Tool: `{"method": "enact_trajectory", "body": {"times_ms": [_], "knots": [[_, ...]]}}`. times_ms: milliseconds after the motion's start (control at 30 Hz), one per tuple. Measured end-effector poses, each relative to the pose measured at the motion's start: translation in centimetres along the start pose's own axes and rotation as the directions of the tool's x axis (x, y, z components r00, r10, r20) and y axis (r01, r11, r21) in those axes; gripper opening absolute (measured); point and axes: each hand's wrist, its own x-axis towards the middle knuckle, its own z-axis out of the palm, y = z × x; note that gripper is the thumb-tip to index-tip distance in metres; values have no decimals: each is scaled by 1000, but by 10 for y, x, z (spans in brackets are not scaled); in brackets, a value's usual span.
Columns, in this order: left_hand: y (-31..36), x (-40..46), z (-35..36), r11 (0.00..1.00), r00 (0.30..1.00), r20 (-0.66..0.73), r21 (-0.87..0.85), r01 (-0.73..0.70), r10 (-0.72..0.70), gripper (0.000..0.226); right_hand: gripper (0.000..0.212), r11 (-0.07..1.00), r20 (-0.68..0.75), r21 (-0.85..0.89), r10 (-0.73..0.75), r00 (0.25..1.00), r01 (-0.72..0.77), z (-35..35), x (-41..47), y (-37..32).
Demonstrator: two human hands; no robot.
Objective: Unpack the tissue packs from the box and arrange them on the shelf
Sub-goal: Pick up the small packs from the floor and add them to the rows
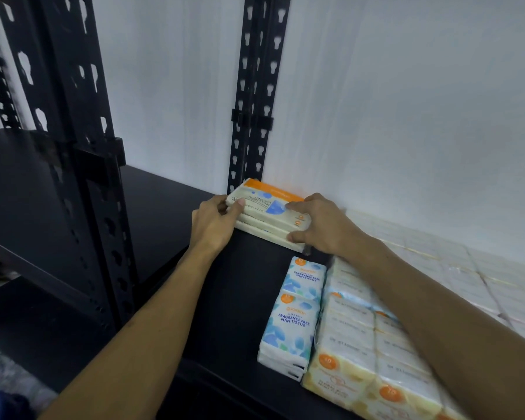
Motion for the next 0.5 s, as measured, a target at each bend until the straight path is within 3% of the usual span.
{"method": "enact_trajectory", "body": {"times_ms": [500], "knots": [[-1,1,1,1000,1000,-17,-26,-16,16,35,70,994,-32,100,37,999,-34,1,5,7]]}}
